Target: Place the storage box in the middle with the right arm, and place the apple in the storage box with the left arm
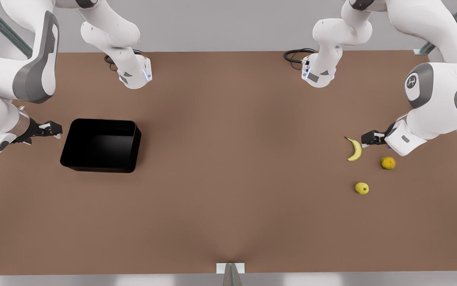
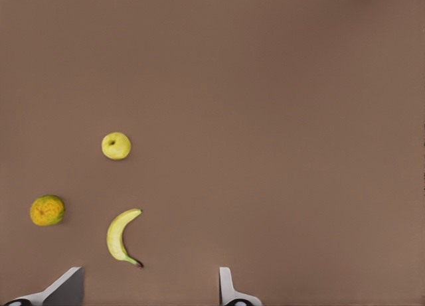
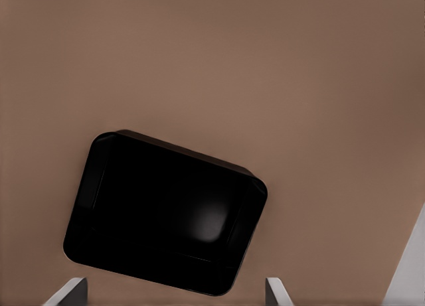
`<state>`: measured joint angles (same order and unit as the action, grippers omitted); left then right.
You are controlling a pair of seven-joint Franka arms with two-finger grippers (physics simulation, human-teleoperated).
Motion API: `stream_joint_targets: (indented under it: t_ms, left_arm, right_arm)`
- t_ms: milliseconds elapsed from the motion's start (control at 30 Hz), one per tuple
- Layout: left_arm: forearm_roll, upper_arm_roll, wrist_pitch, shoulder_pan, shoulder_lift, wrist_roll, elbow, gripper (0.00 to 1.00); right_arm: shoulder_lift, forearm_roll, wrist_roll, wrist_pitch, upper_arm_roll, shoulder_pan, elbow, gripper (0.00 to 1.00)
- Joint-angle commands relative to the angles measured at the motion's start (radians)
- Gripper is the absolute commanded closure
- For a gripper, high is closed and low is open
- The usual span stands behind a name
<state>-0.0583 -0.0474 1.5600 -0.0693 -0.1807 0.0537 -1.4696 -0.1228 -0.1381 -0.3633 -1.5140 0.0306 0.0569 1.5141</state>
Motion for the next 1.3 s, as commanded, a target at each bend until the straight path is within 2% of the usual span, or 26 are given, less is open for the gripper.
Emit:
stream_joint_targets:
  t_ms: [0, 67, 133, 200, 267, 300, 367, 400, 533, 600, 700, 733, 800, 1000, 1067, 1100, 1267]
  left_arm:
    - [-0.002, 0.000, 0.000, 0.000, 0.001, -0.002, 0.000, 0.00]
    - [-0.002, 0.003, 0.009, 0.000, 0.001, -0.012, 0.000, 0.00]
    - [-0.002, 0.006, 0.028, 0.000, -0.003, 0.000, 0.006, 0.00]
    - [-0.008, 0.006, 0.018, 0.000, -0.031, -0.015, 0.021, 0.00]
    - [-0.083, -0.008, 0.009, 0.000, -0.117, -0.044, 0.078, 0.00]
    - [-0.142, -0.034, 0.008, -0.001, -0.157, -0.164, 0.078, 0.00]
    - [-0.308, -0.112, 0.008, 0.000, -0.198, -0.415, 0.063, 0.00]
    - [-0.331, -0.114, 0.008, 0.005, -0.215, -0.507, 0.061, 0.00]
    - [-0.787, -0.285, 0.023, 0.005, -0.359, -0.899, 0.069, 0.00]
    - [-0.941, -0.336, 0.037, 0.003, -0.416, -0.910, 0.069, 0.00]
    - [-1.152, -0.341, 0.098, 0.005, -0.488, -0.988, 0.057, 0.00]
    - [-1.261, -0.376, 0.083, 0.006, -0.526, -0.991, 0.058, 0.00]
    - [-1.278, -0.419, -0.012, 0.006, -0.546, -0.986, 0.049, 0.00]
    - [-1.278, -0.424, -0.015, 0.026, -0.540, -0.934, -0.037, 0.00]
    - [-1.281, -0.425, -0.003, 0.025, -0.545, -0.891, -0.064, 0.00]
    - [-1.281, -0.425, -0.003, 0.025, -0.546, -0.868, -0.083, 0.00]
    - [-1.295, -0.427, 0.017, 0.046, -0.599, -0.807, -0.109, 0.00]
  right_arm:
    - [0.000, 0.000, 0.001, 0.000, 0.000, 0.000, 0.000, 0.00]
    - [-0.003, 0.000, 0.012, -0.002, 0.008, 0.004, 0.050, 0.00]
    - [0.023, 0.003, 0.017, -0.250, 0.078, 0.012, 0.305, 0.00]
    - [0.063, 0.006, 0.017, -0.379, 0.116, 0.017, 0.440, 0.00]
    - [0.051, 0.006, 0.015, -0.498, 0.173, 0.020, 0.527, 0.00]
    - [0.049, 0.006, 0.015, -0.633, 0.202, 0.029, 0.618, 0.00]
    - [0.041, 0.006, 0.015, -0.753, 0.247, 0.029, 0.704, 0.00]
    - [0.034, 0.006, 0.014, -0.755, 0.267, 0.029, 0.710, 0.00]
    - [-0.017, 0.024, 0.004, -0.804, 0.288, 0.043, 0.745, 0.00]
    - [-0.017, 0.054, -0.017, -0.905, 0.299, 0.046, 0.807, 0.00]
    - [-0.044, 0.055, -0.017, -0.908, 0.308, 0.060, 0.819, 0.00]
    - [-0.060, 0.055, -0.017, -0.908, 0.310, 0.060, 0.819, 0.00]
    - [-0.093, 0.055, -0.017, -0.926, 0.310, 0.060, 0.819, 0.00]
    - [-0.149, 0.055, -0.017, -0.946, 0.308, 0.061, 0.818, 0.00]
    - [-0.156, 0.055, -0.017, -0.946, 0.310, 0.061, 0.818, 0.41]
    - [-0.156, 0.055, -0.017, -0.945, 0.308, 0.061, 0.818, 0.55]
    - [-0.172, 0.055, -0.019, -0.939, 0.308, 0.061, 0.819, 0.55]
